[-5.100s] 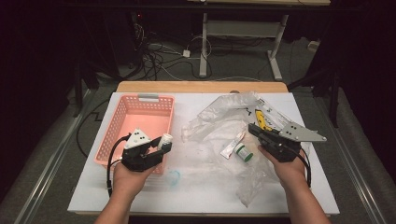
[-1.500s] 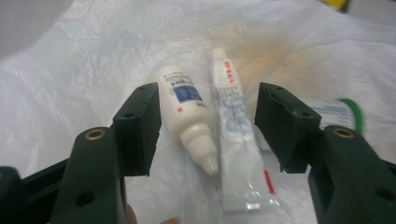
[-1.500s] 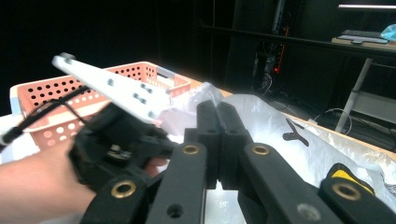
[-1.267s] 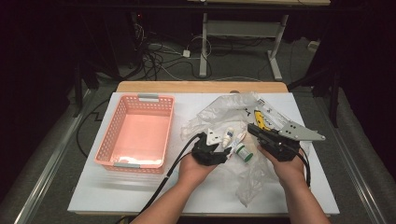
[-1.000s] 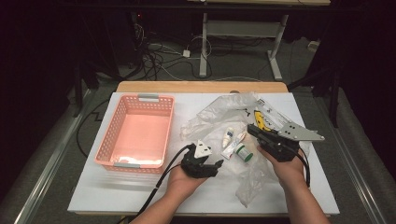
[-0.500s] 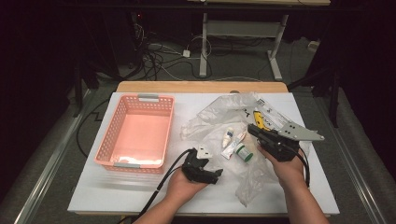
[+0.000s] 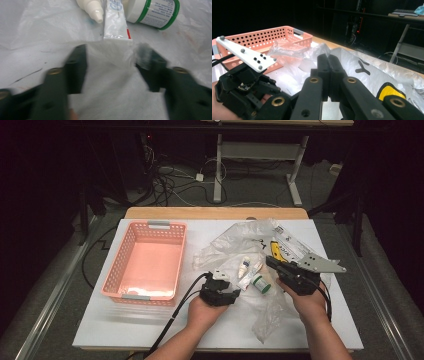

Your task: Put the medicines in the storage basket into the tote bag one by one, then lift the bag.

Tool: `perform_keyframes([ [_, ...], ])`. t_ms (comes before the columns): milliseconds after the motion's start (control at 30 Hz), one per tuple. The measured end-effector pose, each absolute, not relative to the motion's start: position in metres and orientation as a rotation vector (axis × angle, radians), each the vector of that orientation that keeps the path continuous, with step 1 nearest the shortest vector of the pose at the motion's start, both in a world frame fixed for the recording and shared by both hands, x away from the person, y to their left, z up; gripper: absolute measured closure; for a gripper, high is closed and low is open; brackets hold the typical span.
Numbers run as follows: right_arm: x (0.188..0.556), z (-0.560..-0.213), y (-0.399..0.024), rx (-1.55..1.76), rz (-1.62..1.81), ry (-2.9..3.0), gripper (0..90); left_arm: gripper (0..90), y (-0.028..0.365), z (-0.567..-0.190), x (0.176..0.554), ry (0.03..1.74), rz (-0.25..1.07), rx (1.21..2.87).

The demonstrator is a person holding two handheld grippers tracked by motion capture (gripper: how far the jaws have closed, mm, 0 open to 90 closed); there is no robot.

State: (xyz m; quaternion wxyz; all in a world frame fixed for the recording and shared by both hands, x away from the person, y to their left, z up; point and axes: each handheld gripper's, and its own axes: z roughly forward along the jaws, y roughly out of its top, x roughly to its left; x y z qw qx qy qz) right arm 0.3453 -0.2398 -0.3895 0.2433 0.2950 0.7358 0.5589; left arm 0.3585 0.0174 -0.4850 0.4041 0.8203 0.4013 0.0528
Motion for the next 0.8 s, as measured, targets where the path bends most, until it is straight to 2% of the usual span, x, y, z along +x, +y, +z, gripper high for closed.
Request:
perform_keyframes([
  [67,0.3433,-0.3874,-0.2415,0.811,1.534,2.003,90.0,26.3,0.016,-0.4837,0.3531,1.007,0.2,2.065],
  [133,0.3424,-0.3856,-0.2426,0.806,1.538,1.997,90.0,25.1,0.0145,-0.484,0.3524,0.997,0.209,2.078],
  [167,0.3425,-0.3852,-0.2428,0.8,1.54,1.993,90.0,28.1,0.014,-0.4847,0.3546,1.001,0.193,2.1],
  [200,0.3421,-0.3849,-0.243,0.801,1.541,1.993,90.0,36.3,0.0131,-0.4854,0.356,1.011,0.18,2.111],
  [267,0.3415,-0.3845,-0.243,0.805,1.544,1.992,90.0,43.2,0.0123,-0.4852,0.3554,1.019,0.197,2.115],
  [500,0.3407,-0.3844,-0.2429,0.804,1.546,1.994,90.0,84.6,0.0131,-0.4862,0.3568,1.049,0.21,2.106],
  [533,0.3408,-0.3847,-0.2427,0.8,1.544,1.996,90.0,87.8,0.0129,-0.4862,0.3563,1.029,0.206,2.114],
  [633,0.3401,-0.3851,-0.2417,0.8,1.541,1.998,90.0,88.1,0.013,-0.485,0.3528,0.99,0.232,2.116],
  [800,0.3407,-0.3865,-0.2425,0.8,1.537,1.995,90.0,88.1,0.0217,-0.4822,0.3478,0.96,0.246,2.029],
])
